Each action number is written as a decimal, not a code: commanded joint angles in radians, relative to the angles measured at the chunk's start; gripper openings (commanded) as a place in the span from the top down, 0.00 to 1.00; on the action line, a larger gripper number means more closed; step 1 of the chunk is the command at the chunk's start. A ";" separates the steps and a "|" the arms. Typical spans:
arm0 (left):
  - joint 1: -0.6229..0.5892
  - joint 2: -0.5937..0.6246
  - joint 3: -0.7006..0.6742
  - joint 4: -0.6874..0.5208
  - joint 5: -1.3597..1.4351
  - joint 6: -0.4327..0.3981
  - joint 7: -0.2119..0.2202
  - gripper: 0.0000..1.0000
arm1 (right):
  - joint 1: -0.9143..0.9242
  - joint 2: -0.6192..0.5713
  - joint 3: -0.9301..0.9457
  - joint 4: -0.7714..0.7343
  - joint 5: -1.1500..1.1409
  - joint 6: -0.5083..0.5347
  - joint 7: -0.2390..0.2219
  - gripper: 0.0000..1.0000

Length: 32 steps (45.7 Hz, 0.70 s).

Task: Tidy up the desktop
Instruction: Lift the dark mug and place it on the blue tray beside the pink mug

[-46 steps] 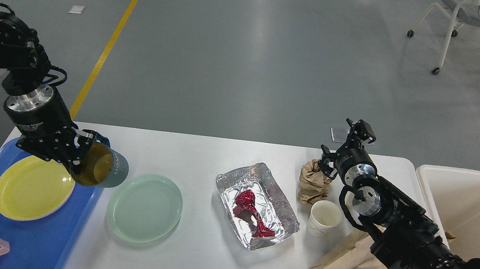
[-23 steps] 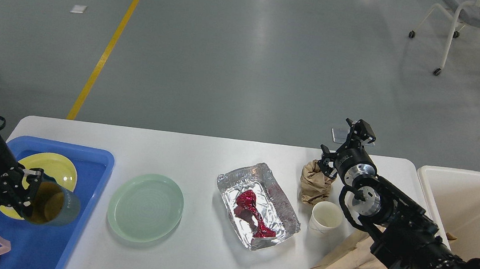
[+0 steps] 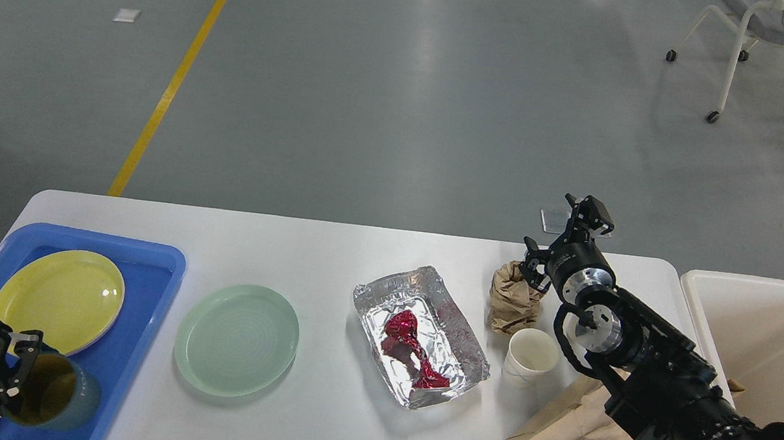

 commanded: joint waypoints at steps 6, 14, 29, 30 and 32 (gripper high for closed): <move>0.032 0.003 0.003 0.012 0.000 0.000 0.001 1.00 | 0.000 0.001 0.000 0.001 0.000 0.000 0.000 0.00; 0.054 0.001 0.003 0.021 0.000 0.000 0.001 1.00 | 0.000 -0.001 0.000 0.001 0.000 0.000 0.000 0.00; 0.074 -0.008 -0.007 0.043 0.002 0.000 0.007 0.90 | 0.000 0.001 0.000 0.001 0.000 0.000 0.000 0.00; 0.074 -0.008 -0.005 0.043 0.000 0.000 0.007 0.87 | 0.000 -0.001 0.000 0.001 0.000 0.000 0.000 0.00; 0.074 -0.010 0.000 0.043 0.000 0.000 0.007 0.82 | 0.000 0.001 0.000 0.001 0.000 0.000 0.000 0.00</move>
